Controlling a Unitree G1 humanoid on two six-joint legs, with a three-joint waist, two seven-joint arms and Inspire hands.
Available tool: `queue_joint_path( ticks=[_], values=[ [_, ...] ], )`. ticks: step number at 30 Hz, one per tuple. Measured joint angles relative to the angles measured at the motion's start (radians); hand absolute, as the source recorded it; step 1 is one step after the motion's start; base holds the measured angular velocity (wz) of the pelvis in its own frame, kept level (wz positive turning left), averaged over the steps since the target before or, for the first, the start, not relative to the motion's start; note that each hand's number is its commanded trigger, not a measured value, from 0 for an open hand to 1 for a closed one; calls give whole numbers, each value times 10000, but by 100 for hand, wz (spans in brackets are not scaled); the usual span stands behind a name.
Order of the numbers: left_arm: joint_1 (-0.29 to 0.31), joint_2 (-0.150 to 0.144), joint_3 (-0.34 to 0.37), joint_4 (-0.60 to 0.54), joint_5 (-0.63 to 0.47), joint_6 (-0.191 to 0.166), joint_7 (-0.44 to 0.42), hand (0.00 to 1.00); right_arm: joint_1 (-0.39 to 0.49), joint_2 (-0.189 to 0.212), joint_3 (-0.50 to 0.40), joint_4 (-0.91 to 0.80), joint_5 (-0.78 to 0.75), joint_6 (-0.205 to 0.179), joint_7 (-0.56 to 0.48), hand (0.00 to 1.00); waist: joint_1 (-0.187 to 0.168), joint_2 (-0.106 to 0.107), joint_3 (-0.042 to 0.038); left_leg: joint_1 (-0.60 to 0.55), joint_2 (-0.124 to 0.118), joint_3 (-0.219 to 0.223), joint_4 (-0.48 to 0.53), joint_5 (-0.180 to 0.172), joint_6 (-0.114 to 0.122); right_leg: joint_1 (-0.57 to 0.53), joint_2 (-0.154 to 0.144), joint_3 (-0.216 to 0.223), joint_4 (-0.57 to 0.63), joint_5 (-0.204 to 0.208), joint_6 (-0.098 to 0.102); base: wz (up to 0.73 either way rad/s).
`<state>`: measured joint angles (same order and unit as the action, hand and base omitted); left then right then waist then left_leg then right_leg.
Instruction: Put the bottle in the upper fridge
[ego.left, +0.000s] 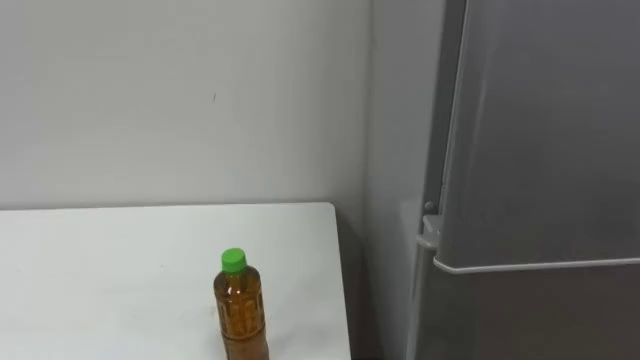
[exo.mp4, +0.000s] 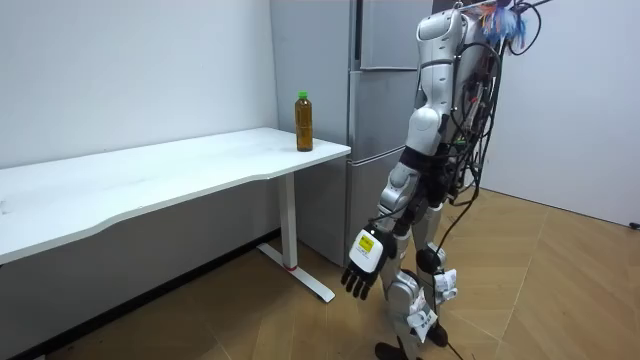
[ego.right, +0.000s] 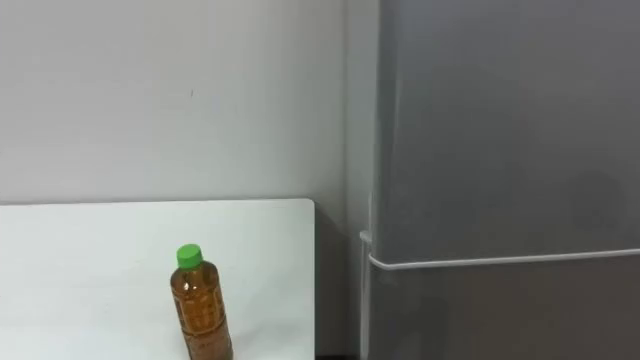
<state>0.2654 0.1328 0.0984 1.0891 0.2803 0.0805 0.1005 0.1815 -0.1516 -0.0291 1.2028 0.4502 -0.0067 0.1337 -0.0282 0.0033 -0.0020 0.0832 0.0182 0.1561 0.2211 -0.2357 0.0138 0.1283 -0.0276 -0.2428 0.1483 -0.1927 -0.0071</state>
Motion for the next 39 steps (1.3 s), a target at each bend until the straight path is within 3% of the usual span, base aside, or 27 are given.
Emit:
queue_joint_path(
  ticks=[12,18,22,28,30,32,34,39],
  values=[
    [94,-4,213,-90,376,5,198,0,5,25,-177,39,-187,3,12,0,1,-74,14,167,-2,36,-229,-2,4,0,-10,112,26,-75,40,-2],
    [-74,-11,275,-84,-538,-134,550,0,12,18,-231,47,-191,14,2,0,38,-60,19,163,-63,16,-169,-2,4,11,-50,134,13,-77,37,0],
    [-255,-5,1192,-138,-1273,-369,695,0,9,-34,-562,66,-481,21,21,0,74,98,-13,177,-58,39,-180,-3,5,4,-50,151,38,-78,38,0],
    [-244,11,2174,-1756,-2356,-632,1601,0,32,-211,-1106,50,-1060,-106,12,0,107,383,85,317,-63,-7,-242,-2,5,92,-33,120,41,-80,39,1],
    [-331,40,2568,-2452,-2718,-809,1853,0,49,-239,-1207,50,-1159,-144,18,0,87,439,81,341,-63,-45,-235,-2,4,115,-51,78,70,-91,32,4],
    [-358,172,2629,-3395,-3177,-1283,2376,0,39,-249,-1497,41,-1554,-154,6,0,105,471,79,329,-60,-50,-237,-1,3,87,-51,78,86,-100,29,0],
    [-409,222,2639,-3958,-3230,-1501,2680,0,70,-268,-1507,41,-1583,-178,5,0,105,497,76,330,-69,-50,-244,-2,4,98,-45,101,85,-102,34,0],
    [-509,242,2627,-5663,-3784,-1681,2946,0,155,-236,-1509,1,-1453,-206,11,0,104,561,17,315,-104,-65,-294,-4,11,99,-11,105,70,-108,59,0]
  ],
)
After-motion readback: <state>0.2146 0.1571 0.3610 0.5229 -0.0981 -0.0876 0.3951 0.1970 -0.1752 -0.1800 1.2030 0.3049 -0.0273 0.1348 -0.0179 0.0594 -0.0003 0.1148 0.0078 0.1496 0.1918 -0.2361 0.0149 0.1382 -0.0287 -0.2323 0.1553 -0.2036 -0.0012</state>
